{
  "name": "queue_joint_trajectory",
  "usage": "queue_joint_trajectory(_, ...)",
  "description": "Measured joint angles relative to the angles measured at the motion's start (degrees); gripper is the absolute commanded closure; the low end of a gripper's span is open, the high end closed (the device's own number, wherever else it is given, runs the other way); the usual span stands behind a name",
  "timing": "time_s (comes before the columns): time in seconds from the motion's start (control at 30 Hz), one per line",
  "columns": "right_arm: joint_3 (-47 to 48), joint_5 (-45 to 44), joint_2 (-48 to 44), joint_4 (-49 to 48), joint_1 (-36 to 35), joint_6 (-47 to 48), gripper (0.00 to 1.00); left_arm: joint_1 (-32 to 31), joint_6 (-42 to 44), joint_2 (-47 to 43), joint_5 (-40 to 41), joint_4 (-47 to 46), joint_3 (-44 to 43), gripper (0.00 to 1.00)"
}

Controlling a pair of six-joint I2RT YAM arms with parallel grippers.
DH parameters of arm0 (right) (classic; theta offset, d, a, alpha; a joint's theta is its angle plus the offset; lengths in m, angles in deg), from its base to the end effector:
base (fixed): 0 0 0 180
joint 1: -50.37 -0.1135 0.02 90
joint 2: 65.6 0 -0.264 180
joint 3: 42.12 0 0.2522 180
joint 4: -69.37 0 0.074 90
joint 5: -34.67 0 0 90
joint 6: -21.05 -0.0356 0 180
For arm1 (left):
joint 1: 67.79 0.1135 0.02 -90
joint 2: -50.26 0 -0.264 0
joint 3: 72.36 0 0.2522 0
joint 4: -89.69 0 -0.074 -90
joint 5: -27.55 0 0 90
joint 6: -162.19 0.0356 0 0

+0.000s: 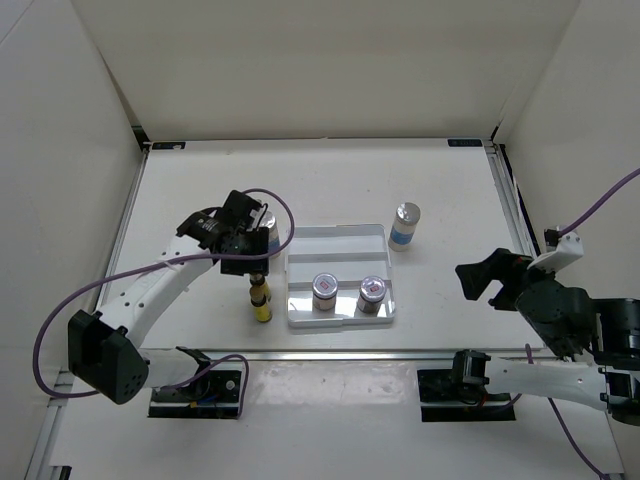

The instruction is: Organize the condiment bottles

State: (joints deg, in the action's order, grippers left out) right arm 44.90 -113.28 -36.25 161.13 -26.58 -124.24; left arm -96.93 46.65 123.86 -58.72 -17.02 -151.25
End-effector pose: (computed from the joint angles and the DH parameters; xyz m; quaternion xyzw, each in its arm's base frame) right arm 0.0298 -0.0052 0.4039 0.0778 0.8017 0.2018 0.5573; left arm 0.2087 -0.1137 0.2885 0.0246 0.9808 -0.0592 0.1841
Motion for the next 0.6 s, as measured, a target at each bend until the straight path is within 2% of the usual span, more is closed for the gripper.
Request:
queue_joint_trajectory(0.1, 0.0, 0.0, 0.0, 0.0, 0.0, 0.0, 0.0, -0.5, 0.0, 0.0, 0.3, 0.1, 0.0, 0.33)
queue_joint_trajectory(0.27, 0.0, 0.0, -0.5, 0.0, 0.0, 0.0, 0.0, -0.7, 0.0, 0.0, 0.5, 0.3, 0.0, 0.4)
queue_joint_trajectory(0.37, 0.0, 0.0, -1.2, 0.0, 0.0, 0.0, 0.0, -0.7, -0.1, 0.0, 0.7, 0.3, 0.0, 0.48)
queue_joint_trajectory(0.4, 0.0, 0.0, -1.5, 0.0, 0.0, 0.0, 0.0, -0.7, -0.2, 0.0, 0.8, 0.3, 0.0, 0.54)
queue_joint_trajectory(0.5, 0.0, 0.0, -2.3, 0.0, 0.0, -0.2, 0.0, -0.7, -0.2, 0.0, 1.2, 0.3, 0.0, 0.61)
queue_joint_trajectory(0.57, 0.0, 0.0, -2.9, 0.0, 0.0, -0.3, 0.0, -0.7, -0.2, 0.0, 1.5, 0.4, -0.1, 0.63)
queue_joint_trajectory(0.6, 0.0, 0.0, -3.3, 0.0, 0.0, -0.3, 0.0, -0.7, -0.1, 0.0, 1.6, 0.5, -0.2, 0.67)
